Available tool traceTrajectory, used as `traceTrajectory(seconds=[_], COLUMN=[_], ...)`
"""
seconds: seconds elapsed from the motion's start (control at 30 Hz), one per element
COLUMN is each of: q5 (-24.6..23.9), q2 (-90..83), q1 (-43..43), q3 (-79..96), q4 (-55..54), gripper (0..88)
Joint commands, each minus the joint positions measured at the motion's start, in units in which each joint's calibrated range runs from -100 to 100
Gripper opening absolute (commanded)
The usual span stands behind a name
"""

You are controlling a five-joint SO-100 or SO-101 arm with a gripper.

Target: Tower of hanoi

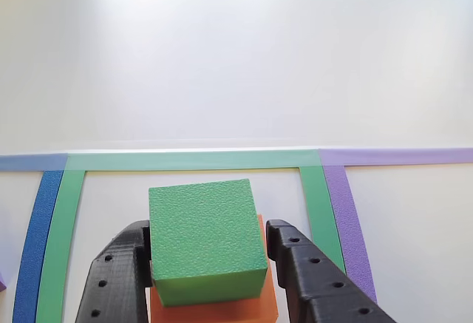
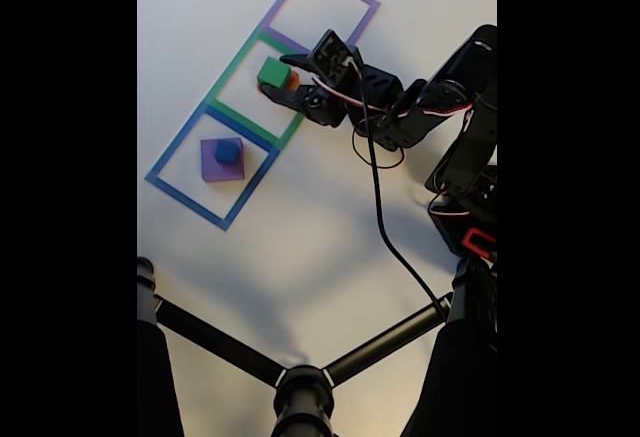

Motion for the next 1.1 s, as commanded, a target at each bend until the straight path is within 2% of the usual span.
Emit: traceTrajectory(seconds=[0.0,1.07], q5=[0.0,0.0], q2=[-0.79,-6.0], q1=[0.11,-0.96], q3=[-1.19,-0.64], q4=[-1.36,2.77], gripper=[12.8,7.4])
